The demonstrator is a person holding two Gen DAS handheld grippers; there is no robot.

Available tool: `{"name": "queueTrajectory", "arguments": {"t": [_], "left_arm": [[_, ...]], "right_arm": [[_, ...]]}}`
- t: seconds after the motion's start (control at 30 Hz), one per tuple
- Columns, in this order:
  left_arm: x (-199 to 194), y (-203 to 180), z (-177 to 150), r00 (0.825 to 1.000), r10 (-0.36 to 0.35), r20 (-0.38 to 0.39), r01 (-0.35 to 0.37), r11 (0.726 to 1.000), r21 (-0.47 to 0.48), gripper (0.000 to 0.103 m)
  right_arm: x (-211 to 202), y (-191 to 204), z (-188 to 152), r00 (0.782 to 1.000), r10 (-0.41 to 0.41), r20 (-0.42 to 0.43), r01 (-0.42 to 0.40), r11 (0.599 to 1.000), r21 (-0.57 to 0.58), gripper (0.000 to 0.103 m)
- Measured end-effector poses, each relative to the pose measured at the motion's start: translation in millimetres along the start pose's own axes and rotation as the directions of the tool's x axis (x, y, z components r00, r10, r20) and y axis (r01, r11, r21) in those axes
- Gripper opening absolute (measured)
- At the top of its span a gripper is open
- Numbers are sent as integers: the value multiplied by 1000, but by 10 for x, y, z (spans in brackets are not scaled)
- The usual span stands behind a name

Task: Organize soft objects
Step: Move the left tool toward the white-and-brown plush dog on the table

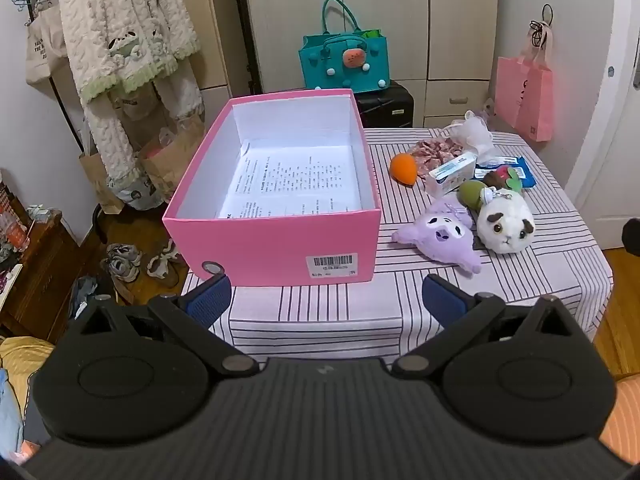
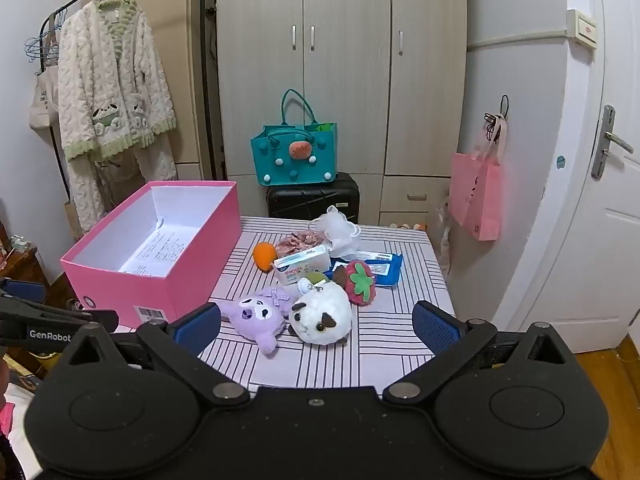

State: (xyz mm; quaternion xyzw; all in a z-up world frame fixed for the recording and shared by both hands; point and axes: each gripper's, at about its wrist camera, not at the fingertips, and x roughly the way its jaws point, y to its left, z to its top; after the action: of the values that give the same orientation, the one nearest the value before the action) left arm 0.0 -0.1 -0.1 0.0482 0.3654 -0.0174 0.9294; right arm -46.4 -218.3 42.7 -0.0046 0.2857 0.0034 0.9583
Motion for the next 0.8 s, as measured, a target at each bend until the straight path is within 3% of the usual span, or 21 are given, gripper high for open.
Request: {"name": "queueTrajectory", "arguments": {"t": [0.53, 0.8], "left_arm": [[-241, -63, -87, 995, -25, 98, 22, 999, 29, 103], [-241, -21, -106, 995, -25, 92, 25, 1000, 3, 103]], "right_arm": [[-37, -33, -105, 1000, -11, 12, 11, 1000, 0, 103], [-90, -56, -119, 1000, -12, 26, 12, 1000, -3, 103]]}}
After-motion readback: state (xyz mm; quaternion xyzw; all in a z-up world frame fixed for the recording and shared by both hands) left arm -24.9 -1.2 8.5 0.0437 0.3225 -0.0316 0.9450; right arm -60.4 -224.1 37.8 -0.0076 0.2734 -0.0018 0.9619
